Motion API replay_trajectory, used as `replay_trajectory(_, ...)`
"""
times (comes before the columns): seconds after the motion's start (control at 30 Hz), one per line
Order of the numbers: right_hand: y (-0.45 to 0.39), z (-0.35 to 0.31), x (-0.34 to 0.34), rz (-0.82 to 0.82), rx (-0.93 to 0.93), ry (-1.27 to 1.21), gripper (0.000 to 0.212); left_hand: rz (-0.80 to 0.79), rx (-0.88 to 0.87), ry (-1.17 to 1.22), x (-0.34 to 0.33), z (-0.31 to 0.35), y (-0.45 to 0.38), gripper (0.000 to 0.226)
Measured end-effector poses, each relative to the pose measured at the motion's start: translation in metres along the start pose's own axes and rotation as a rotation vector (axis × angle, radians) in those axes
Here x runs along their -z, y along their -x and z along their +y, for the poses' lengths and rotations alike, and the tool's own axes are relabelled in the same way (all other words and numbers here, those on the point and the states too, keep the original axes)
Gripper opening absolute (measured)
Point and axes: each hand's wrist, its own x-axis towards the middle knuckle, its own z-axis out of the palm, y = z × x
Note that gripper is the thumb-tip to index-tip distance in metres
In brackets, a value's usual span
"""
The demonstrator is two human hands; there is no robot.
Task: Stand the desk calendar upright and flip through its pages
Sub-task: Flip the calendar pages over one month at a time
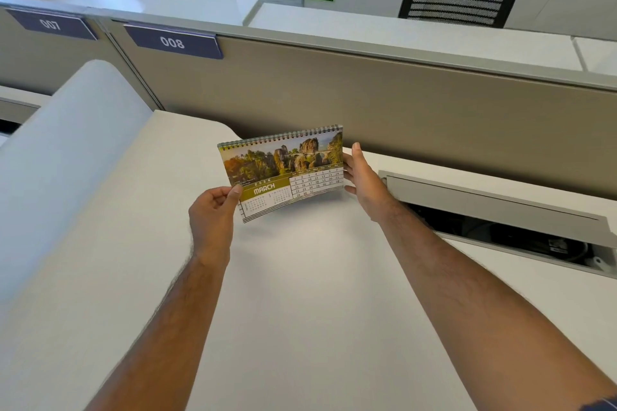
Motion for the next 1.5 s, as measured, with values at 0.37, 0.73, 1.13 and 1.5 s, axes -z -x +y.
replay_trajectory(0.37,0.000,0.000,0.000,0.009,0.000,-0.005,0.066,0.029,-0.045,-0.032,0.007,0.003,0.001,0.012)
replay_trajectory(0.73,-0.003,0.004,-0.001,0.022,-0.001,-0.023,0.066,-0.194,-0.043,0.062,0.015,0.012,0.009,0.039)
replay_trajectory(1.13,0.000,0.003,0.001,-0.016,0.022,-0.031,0.053,-0.405,0.040,0.734,0.011,0.063,0.000,0.047)
replay_trajectory(1.5,-0.006,0.003,0.002,-0.027,-0.009,-0.050,0.066,-0.465,-0.049,0.549,-0.002,0.081,-0.022,0.039)
